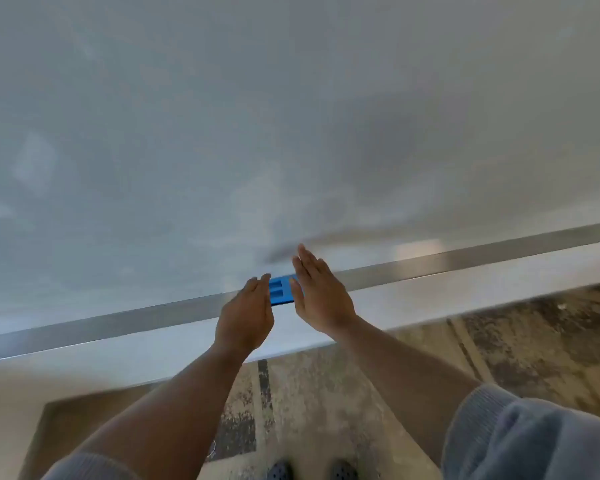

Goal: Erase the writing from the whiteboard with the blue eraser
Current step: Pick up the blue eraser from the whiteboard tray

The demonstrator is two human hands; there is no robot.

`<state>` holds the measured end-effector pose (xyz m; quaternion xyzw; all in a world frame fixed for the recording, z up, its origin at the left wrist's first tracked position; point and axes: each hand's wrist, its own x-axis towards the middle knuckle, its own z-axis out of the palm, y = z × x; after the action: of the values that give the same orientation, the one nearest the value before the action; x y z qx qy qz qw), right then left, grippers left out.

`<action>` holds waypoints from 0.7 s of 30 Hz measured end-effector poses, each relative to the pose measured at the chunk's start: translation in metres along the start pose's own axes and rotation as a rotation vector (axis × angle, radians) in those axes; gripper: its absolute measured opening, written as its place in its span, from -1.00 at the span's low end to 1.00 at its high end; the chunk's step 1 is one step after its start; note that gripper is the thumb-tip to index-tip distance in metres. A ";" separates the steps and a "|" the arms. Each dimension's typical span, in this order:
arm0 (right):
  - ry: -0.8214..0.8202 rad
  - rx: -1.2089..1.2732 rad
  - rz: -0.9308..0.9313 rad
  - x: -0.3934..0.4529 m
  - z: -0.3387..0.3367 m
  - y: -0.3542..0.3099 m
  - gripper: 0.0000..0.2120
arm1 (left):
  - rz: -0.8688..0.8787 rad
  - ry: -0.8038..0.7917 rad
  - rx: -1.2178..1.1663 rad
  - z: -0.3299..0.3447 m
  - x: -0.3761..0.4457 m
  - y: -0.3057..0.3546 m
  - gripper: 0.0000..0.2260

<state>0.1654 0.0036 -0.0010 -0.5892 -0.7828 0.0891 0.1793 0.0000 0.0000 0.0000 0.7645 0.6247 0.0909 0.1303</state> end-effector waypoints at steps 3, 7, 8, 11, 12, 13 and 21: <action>-0.076 0.034 0.129 0.000 0.013 0.008 -0.56 | -0.093 -0.020 -0.072 0.014 0.005 -0.005 -0.63; -0.192 0.027 0.264 0.001 0.025 0.018 -0.61 | -0.191 -0.072 -0.137 0.034 0.011 -0.010 -0.65; -0.200 0.034 0.279 0.004 0.027 0.019 -0.63 | -0.201 -0.065 -0.157 0.038 0.015 -0.012 -0.66; -0.228 0.021 0.316 0.008 0.038 0.023 -0.60 | -0.196 -0.065 -0.162 0.046 0.024 -0.014 -0.69; -0.238 0.032 0.321 0.009 0.042 0.023 -0.58 | -0.194 -0.059 -0.162 0.048 0.027 -0.013 -0.70; -0.245 0.034 0.320 0.010 0.046 0.024 -0.57 | -0.196 -0.057 -0.162 0.049 0.030 -0.013 -0.71; -0.198 -0.012 0.392 0.014 0.070 0.031 -0.61 | -0.139 -0.066 -0.036 0.060 0.044 -0.014 -0.77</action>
<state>0.1627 0.0314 -0.0733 -0.7196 -0.6675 0.1750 0.0772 0.0140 0.0401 -0.0618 0.7196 0.6697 0.0674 0.1705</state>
